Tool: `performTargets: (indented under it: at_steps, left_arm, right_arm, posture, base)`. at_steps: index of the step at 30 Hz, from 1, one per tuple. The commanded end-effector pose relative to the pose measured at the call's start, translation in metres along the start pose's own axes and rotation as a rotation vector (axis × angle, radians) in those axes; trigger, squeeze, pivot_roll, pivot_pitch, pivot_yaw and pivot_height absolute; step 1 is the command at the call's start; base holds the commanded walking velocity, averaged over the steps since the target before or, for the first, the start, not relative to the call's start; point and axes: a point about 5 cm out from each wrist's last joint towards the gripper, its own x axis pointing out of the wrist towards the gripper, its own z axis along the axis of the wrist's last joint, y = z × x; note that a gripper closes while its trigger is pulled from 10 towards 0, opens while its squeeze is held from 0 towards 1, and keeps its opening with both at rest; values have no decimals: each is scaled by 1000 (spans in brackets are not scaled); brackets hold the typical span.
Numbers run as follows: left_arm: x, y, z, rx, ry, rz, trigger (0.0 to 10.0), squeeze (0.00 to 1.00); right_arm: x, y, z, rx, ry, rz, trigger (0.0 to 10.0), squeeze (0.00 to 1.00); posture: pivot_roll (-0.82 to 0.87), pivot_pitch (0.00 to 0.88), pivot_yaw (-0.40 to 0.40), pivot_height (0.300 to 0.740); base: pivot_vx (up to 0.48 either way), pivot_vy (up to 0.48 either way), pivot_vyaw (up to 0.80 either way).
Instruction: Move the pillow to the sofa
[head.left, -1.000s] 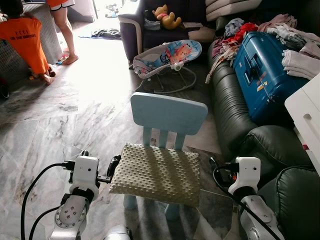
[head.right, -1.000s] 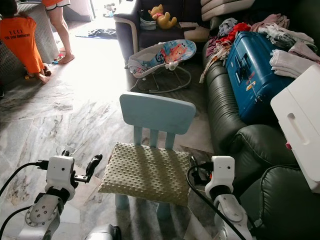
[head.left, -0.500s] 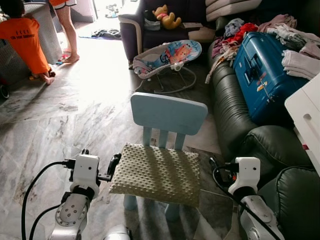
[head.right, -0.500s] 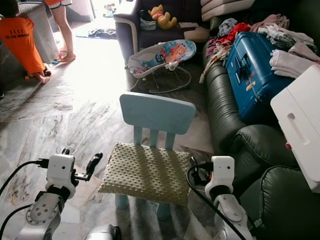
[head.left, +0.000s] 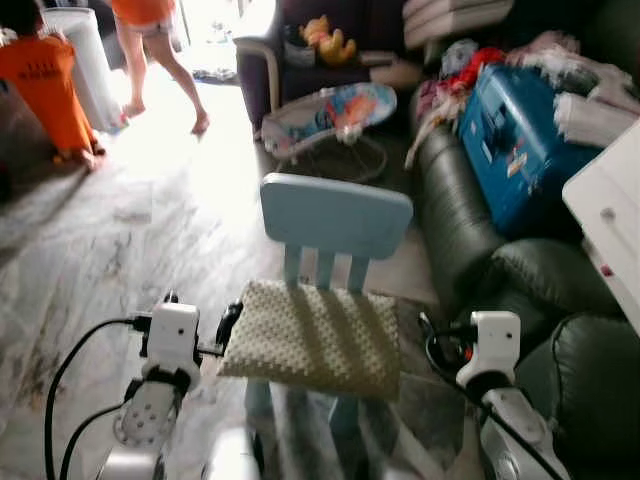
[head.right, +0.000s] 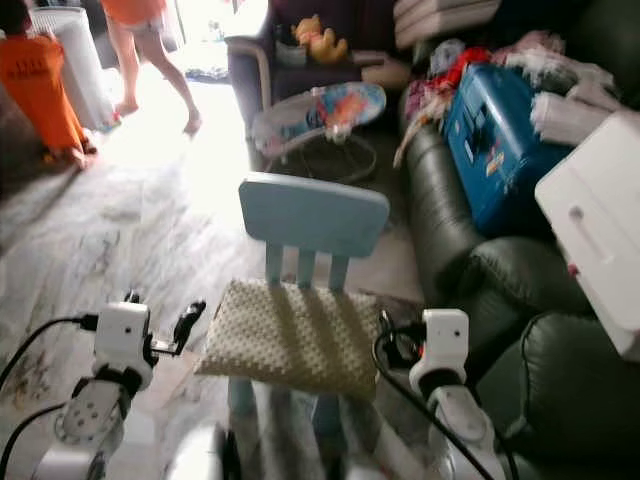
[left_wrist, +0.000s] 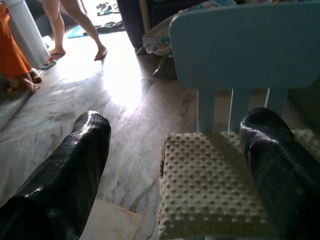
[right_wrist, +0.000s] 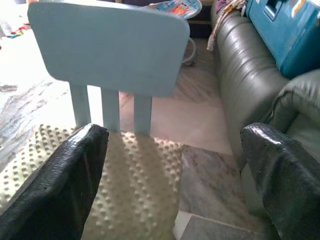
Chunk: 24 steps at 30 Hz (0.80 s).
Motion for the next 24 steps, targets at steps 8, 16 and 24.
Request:
performTargets:
  at_steps: [8,16,24]
  left_arm:
    - [2,4,3,42,-1,68,10000,0]
    - [4,9,5,68,-7,114,10000,0]
    - [4,7,5,68,-10,116,10000,0]
  right_arm:
    - [4,0,6,0,-20,3,10000,0]
    - [8,0,8,2,-29,21,10000,0]
    - [9,2,9,4,-29,34,10000,0]
  posture:
    - [-11,0,-25,595]
    - [-9,0,-28,595]
    - [-8,0,-28,595]
  base:
    - [0,0,0]
    - [0,0,0]
    - [0,0,0]
